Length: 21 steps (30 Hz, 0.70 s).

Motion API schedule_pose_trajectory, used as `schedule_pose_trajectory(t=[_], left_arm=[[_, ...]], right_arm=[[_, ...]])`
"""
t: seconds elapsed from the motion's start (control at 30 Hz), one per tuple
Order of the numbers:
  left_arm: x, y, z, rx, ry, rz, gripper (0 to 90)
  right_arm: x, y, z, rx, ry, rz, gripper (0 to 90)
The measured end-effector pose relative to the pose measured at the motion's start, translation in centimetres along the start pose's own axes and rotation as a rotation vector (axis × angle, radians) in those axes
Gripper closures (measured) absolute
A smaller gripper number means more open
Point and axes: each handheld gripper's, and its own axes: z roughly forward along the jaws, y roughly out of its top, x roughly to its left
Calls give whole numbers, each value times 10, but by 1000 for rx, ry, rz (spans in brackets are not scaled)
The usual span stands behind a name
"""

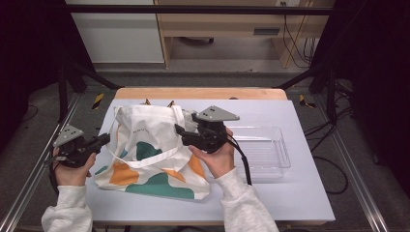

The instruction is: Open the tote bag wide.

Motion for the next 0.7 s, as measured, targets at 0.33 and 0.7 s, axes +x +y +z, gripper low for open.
schedule_pose_trajectory(t=[0.33, 0.7], left_arm=[[-2, 0, 2, 9, -21, 13, 827], [4, 0, 2, -7, 3, -24, 530]], right_arm=[[9, -3, 30, 73, -42, -36, 537], [12, -2, 21, 107, 25, -11, 836]])
